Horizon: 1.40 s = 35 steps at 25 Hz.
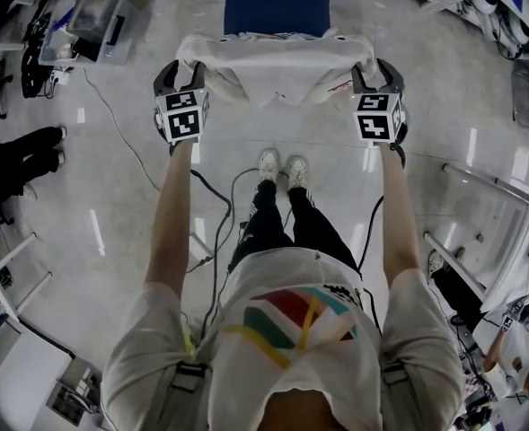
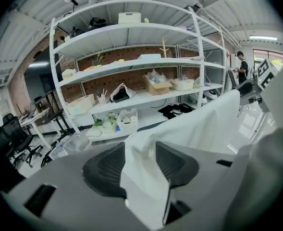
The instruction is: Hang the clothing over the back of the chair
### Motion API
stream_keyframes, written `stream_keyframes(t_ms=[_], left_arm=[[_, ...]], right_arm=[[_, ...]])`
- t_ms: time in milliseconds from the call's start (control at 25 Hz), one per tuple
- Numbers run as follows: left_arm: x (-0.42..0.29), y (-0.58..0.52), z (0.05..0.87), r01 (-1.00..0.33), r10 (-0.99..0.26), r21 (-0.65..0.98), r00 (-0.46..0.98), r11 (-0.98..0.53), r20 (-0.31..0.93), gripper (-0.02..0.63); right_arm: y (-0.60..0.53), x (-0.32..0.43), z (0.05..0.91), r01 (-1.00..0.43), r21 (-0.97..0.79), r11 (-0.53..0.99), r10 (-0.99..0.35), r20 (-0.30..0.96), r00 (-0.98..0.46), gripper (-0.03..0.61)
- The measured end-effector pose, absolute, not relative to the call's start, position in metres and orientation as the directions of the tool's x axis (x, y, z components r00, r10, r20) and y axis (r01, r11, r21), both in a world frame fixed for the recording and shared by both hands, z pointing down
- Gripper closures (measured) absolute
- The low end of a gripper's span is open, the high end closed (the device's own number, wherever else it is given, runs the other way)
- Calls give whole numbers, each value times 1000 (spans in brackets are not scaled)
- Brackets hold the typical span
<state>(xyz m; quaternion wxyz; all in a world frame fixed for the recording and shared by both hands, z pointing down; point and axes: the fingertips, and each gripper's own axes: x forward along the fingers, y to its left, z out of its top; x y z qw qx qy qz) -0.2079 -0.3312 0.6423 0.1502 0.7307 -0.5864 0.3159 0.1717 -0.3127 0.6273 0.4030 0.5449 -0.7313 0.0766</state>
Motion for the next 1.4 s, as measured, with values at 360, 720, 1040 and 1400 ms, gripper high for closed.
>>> stream_keyframes(t_ms=[360,720,1040,1400], left_arm=[[-215,-324,609,-964,-803,-123,123,-237,584,430],[-190,-333,496,-967,-913,-80,201,-244,355,530],[-177,-322,342,-972,-976,-93,210,-214,51,600],[-138,-242,207,-969,-937,-110,243,-222,-250,600]], right_arm=[[-308,177,599,-871,343,352,-769,636,-60,377],[-316,183,484,-902,384,199,-900,436,-13,555],[-306,164,331,-925,368,93,-993,96,-62,574],[-241,142,243,-947,308,95,-979,-144,-145,573]])
